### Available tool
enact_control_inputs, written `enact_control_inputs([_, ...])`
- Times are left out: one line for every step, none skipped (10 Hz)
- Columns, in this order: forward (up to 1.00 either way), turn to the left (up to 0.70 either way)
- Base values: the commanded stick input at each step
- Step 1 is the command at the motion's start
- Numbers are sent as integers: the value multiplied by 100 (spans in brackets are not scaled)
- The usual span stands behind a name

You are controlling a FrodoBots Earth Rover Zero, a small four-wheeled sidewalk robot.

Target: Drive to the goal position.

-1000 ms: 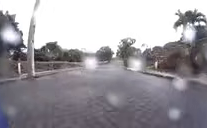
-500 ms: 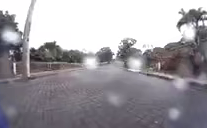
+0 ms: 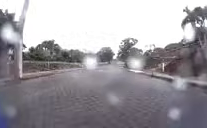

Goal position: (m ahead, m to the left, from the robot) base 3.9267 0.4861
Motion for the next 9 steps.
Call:
enact_control_inputs([100,0])
enact_control_inputs([100,0])
enact_control_inputs([100,0])
enact_control_inputs([100,0])
enact_control_inputs([100,0])
enact_control_inputs([100,0])
enact_control_inputs([100,0])
enact_control_inputs([100,0])
enact_control_inputs([100,0])
